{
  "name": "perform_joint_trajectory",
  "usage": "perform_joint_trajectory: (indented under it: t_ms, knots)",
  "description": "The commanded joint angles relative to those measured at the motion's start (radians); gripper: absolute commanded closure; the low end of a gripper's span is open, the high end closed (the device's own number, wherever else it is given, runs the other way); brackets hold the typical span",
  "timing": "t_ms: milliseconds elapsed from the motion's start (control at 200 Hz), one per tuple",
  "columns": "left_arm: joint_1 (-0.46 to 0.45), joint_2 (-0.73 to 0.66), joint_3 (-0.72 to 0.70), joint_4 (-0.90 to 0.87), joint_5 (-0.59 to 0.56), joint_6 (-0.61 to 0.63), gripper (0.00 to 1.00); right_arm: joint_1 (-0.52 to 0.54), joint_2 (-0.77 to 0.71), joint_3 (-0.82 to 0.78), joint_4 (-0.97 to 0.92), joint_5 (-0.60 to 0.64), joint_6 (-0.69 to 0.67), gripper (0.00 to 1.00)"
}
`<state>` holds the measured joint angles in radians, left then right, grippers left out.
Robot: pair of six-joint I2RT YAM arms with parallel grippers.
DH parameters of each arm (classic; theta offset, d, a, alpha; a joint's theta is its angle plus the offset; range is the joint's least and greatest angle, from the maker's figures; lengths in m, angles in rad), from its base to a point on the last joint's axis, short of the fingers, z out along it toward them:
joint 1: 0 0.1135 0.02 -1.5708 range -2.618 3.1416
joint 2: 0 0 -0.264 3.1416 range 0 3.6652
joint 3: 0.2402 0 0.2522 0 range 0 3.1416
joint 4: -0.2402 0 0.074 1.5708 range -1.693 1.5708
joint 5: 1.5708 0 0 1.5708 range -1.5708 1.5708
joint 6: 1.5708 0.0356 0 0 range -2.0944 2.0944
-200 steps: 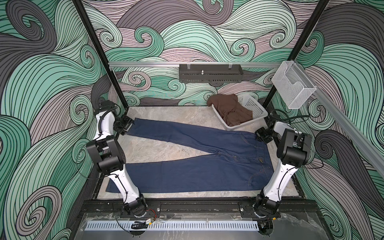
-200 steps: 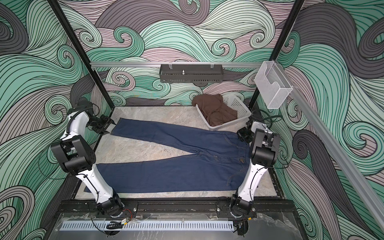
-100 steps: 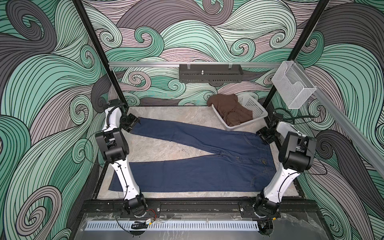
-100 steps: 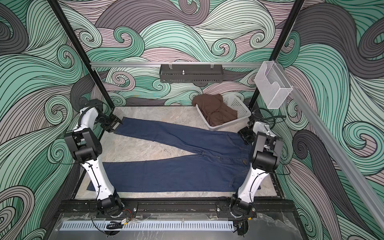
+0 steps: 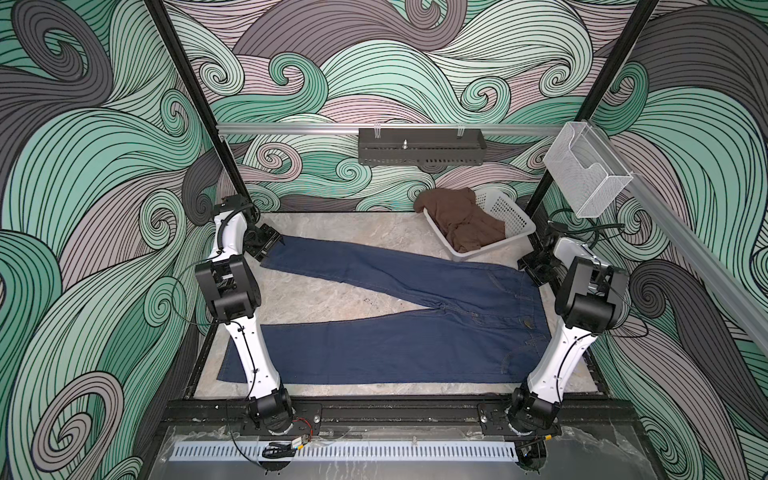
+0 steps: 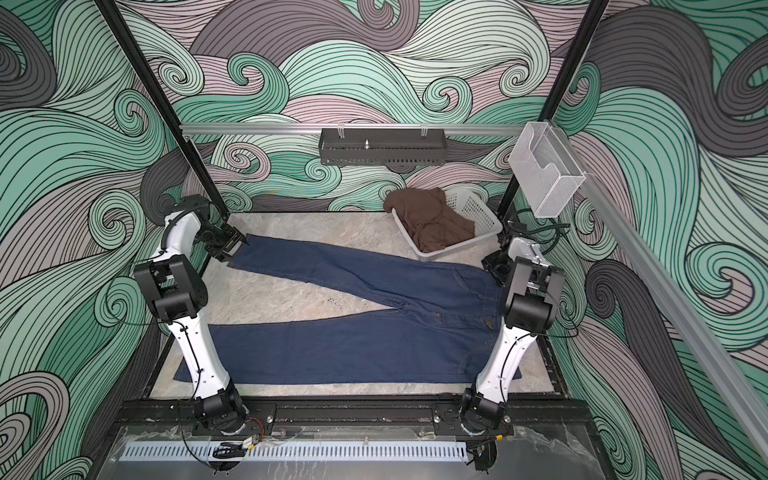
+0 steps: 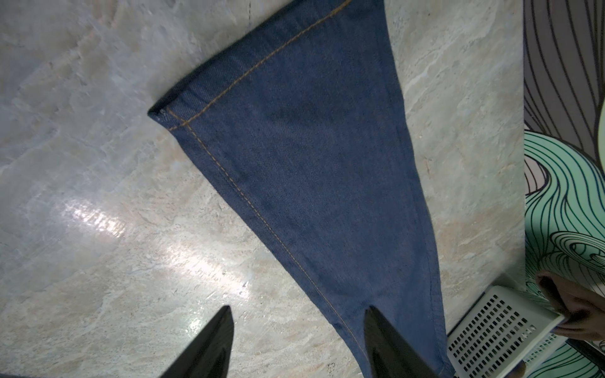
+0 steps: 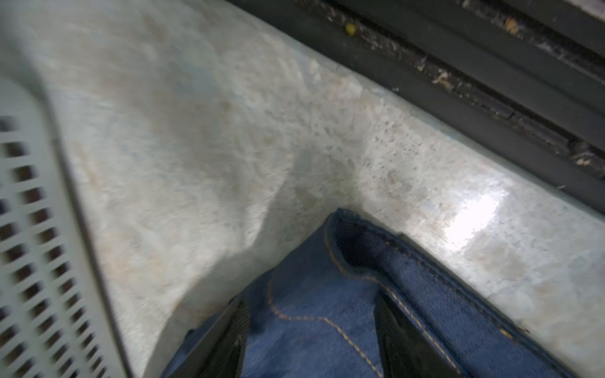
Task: Fold and stack the trousers
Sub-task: Move the trousers to the center of the table.
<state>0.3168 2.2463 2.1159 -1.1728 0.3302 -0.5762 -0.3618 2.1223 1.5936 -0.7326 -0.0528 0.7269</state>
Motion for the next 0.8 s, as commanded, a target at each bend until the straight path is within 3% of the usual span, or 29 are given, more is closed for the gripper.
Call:
perform_joint_trajectory:
  t_ms: [0, 400, 796]
  knots:
    - [-0.013, 0.027, 0.046, -0.033, -0.016, -0.026, 0.34, -0.003, 0.019, 0.036, -0.037, 0.061, 0.034, 0.36]
    - [-0.027, 0.064, 0.105, -0.032, -0.022, -0.059, 0.33, -0.003, 0.046, 0.096, -0.072, 0.146, 0.108, 0.23]
    - [-0.027, 0.086, 0.139, -0.036, -0.028, -0.068, 0.34, 0.001, 0.089, 0.114, -0.086, 0.146, 0.147, 0.47]
